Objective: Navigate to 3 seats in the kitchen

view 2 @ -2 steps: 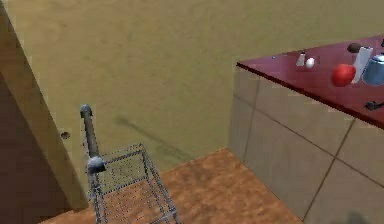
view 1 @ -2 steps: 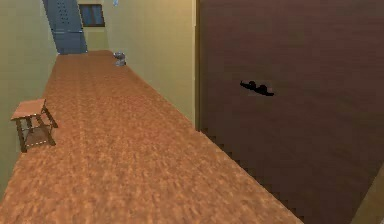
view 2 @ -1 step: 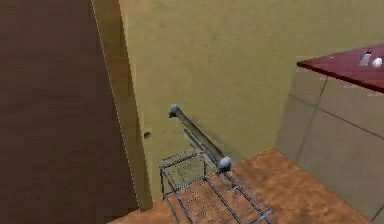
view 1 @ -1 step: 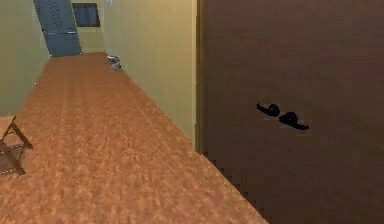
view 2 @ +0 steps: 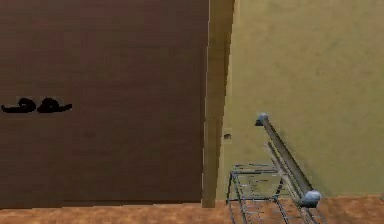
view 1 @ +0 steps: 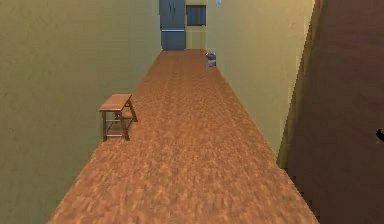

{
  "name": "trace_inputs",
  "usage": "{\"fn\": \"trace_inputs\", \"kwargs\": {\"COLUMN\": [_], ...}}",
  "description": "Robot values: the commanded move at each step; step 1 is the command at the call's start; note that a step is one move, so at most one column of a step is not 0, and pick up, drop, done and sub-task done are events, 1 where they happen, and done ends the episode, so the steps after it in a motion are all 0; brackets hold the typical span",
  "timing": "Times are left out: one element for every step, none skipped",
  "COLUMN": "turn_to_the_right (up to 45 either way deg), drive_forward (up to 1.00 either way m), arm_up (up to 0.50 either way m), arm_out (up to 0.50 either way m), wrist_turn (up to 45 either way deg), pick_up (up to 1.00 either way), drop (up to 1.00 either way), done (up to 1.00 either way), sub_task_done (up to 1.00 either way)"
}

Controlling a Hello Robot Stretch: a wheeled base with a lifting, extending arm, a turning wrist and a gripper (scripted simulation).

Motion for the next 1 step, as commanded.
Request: {"fn": "trace_inputs", "kwargs": {"turn_to_the_right": [0.0], "drive_forward": [0.75], "arm_up": [0.00], "arm_out": [0.00], "wrist_turn": [0.0], "pick_up": [0.00], "drop": [0.00], "done": [0.00], "sub_task_done": [0.00]}}
